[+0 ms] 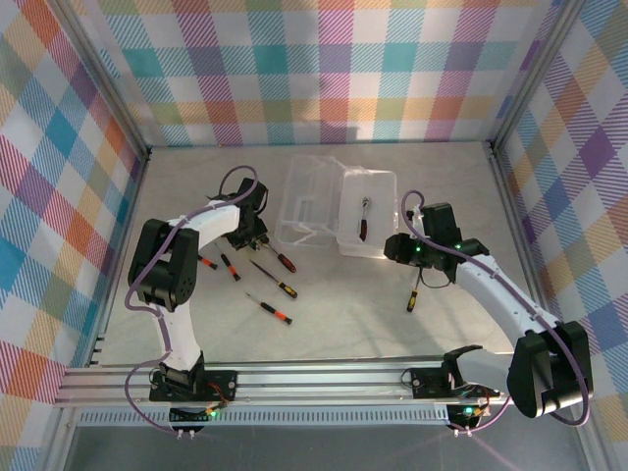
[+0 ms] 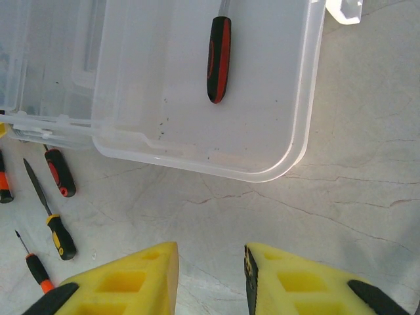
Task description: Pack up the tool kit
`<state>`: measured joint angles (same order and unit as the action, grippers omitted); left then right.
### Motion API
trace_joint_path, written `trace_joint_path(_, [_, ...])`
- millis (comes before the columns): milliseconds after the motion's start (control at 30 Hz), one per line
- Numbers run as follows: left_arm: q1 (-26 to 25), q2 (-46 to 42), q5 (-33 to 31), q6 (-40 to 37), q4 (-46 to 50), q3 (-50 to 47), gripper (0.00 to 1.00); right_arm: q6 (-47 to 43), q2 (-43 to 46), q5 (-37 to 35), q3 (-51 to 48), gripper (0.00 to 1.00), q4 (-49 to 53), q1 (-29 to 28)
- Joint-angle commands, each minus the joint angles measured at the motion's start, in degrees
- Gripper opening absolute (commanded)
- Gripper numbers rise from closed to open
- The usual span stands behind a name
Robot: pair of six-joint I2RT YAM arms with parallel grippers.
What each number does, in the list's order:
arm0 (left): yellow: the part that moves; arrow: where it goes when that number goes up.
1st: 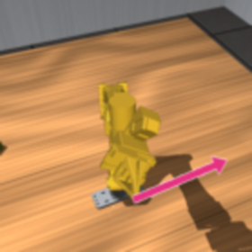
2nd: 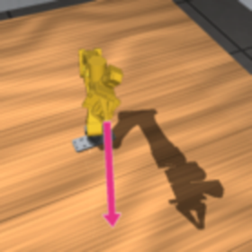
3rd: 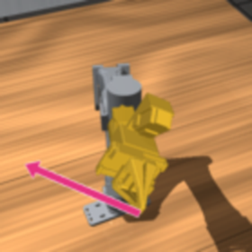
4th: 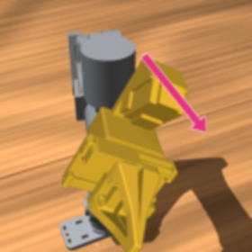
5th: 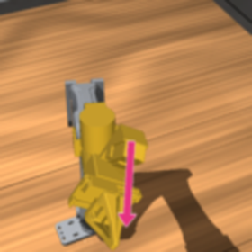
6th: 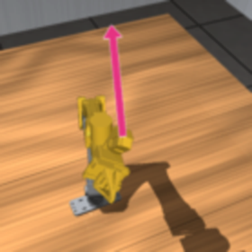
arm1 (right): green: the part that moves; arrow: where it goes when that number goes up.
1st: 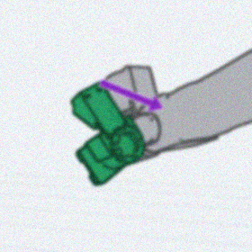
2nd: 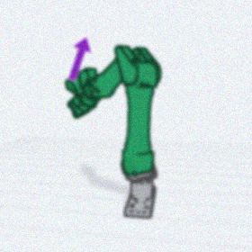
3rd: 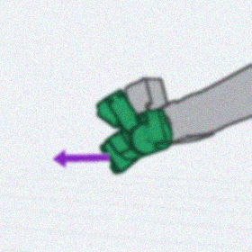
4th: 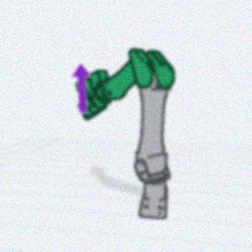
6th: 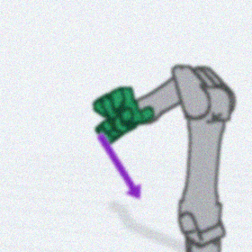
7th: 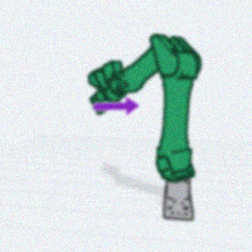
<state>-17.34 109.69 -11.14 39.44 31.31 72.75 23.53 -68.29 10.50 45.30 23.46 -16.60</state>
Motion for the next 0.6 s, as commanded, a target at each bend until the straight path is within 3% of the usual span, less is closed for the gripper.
trace_joint_path(0, [0.6,1.9,0.1,-0.6,-0.7,-1.3,0.34,0.5,1.0,0.5,-0.7,0.33,-0.8,-0.3])
trace_joint_path(467, [0.5,-2.9,2.0,-7.4,-3.2,-7.6,0.01,0.8,3.0,0.3,0.1,0.33,0.3,-0.2])
trace_joint_path(567, [0.1,-6.0,1.4,-8.6,-2.1,-8.1,0.0,0.9,3.1,0.4,0.6,0.33,0.4,-0.3])
